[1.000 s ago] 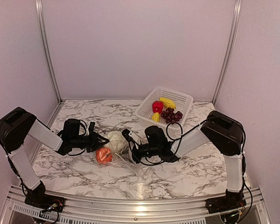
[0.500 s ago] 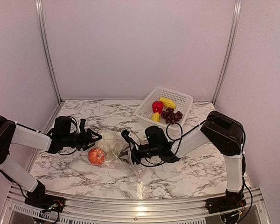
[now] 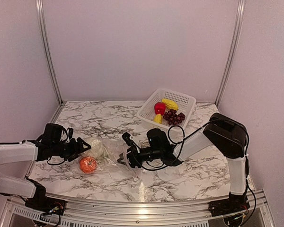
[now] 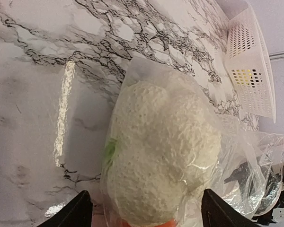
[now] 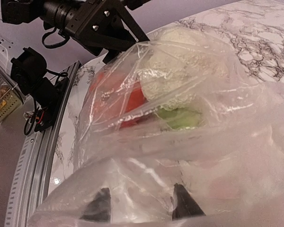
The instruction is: Open the zip-top bag and remove the fake food
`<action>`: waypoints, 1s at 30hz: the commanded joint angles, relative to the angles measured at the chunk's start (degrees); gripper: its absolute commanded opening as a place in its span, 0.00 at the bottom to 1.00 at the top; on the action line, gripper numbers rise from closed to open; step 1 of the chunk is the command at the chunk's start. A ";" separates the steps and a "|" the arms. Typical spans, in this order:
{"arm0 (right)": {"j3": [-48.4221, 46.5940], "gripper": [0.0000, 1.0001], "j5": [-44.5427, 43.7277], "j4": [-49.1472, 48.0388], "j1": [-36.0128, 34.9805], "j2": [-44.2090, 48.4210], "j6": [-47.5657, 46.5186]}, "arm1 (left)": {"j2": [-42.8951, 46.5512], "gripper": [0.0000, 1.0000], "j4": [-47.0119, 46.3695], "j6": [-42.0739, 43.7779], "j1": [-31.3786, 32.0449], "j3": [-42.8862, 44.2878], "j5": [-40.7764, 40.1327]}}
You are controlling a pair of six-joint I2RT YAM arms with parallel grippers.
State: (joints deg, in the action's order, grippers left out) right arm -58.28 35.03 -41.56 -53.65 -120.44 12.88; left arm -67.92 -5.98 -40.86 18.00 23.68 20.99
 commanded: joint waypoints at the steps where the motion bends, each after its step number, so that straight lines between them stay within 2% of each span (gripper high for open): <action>1: 0.23 0.42 -1.77 0.85 -0.73 0.04 -0.25 | 4.99 0.81 9.72 0.77 -1.85 -2.22 -3.86; 7: 0.54 0.43 -0.71 0.80 -0.83 -0.70 -0.01 | 12.09 0.80 13.98 -1.55 -2.81 -5.15 -1.21; 11: -0.08 0.44 1.80 -0.20 -0.76 -1.17 0.48 | 15.14 0.74 12.72 -1.87 -2.81 -8.19 5.25; 20: -4.82 0.43 4.12 0.42 -0.82 -4.93 2.78 | 13.61 0.45 4.09 -2.60 -1.88 -11.90 10.24; 26: -6.32 0.40 5.69 0.74 -0.82 -6.64 2.89 | 5.62 0.28 -6.95 -5.20 1.12 -12.11 10.11; 30: -6.26 0.43 8.35 -0.87 -0.81 -6.74 3.18 | -1.94 0.12 -15.27 -7.56 4.96 -10.00 9.14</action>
State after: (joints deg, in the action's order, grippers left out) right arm -63.09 40.05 -41.54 -53.87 -126.04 15.40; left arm -63.81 -11.99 -46.09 19.90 12.45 30.15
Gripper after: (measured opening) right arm 0.415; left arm 0.189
